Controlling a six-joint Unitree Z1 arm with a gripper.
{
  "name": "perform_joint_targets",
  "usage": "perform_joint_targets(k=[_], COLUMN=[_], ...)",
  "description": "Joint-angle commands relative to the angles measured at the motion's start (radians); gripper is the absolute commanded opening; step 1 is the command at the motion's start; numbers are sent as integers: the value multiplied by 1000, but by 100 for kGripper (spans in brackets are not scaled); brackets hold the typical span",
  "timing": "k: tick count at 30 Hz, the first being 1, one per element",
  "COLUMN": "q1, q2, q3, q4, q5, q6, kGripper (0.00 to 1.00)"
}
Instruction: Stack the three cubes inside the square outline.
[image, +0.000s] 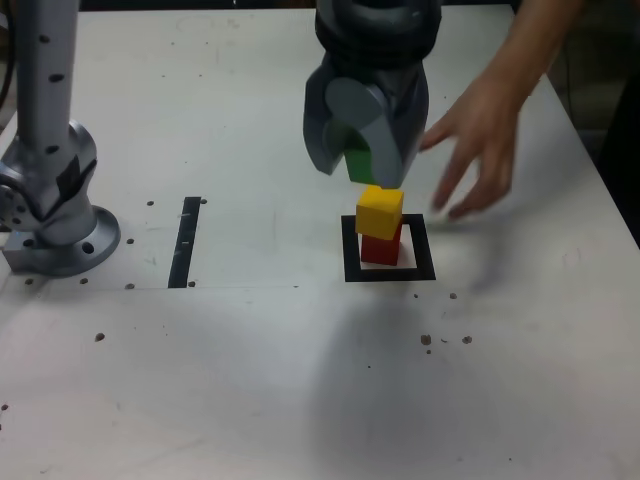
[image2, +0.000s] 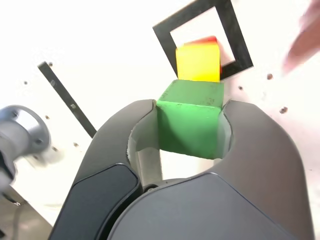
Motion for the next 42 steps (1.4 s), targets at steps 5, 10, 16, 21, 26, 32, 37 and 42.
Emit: perform_joint_targets(k=[5,10,16,21,26,32,37,42], q1=[-19,-17,-8,-4,-2,-2,-3,-4], q2=[44,60,92,100,107,142,180,225], q3=[-16,-22,-20,-18,-24,-77,-126,-174], q4=[8,10,9,8,3,-12,-19,-16], q5=[7,41,49,49,50,61,60,57], q6=[-30,-32,-32,-32,-31,-26,-12,3], kGripper=[21,21,21,21,21,21,21,21])
